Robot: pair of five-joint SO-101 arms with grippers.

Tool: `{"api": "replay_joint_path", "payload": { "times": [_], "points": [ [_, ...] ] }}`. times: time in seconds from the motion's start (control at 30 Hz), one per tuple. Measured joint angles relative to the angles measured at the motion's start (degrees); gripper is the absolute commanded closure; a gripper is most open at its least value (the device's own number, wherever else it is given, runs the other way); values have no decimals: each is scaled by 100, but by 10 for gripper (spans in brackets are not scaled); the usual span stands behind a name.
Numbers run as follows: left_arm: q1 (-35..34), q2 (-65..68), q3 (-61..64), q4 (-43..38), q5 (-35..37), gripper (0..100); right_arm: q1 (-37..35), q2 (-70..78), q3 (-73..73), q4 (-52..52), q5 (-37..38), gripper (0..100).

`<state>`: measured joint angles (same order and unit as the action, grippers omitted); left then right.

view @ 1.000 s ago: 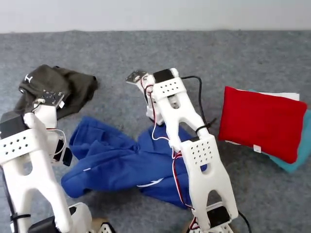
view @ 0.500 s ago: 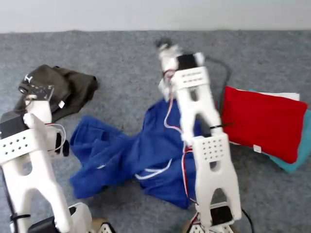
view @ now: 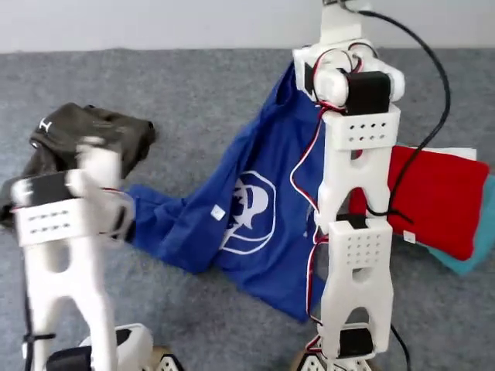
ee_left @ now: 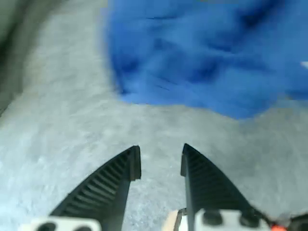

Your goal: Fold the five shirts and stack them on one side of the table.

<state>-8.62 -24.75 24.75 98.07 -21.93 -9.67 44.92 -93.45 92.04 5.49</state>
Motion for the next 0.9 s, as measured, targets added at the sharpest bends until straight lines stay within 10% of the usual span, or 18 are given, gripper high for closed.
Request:
{"api": "replay_joint_path", "payload": {
  "times": [0.37, 0.9],
  "points": [
    [2444, 202, 0, -290, -413, 773, 9, 1002, 0, -105, 26, 991],
    [2549, 1978, -404, -475, -378, 797, 519, 1002, -62, -229, 79, 991]
  ]
}}
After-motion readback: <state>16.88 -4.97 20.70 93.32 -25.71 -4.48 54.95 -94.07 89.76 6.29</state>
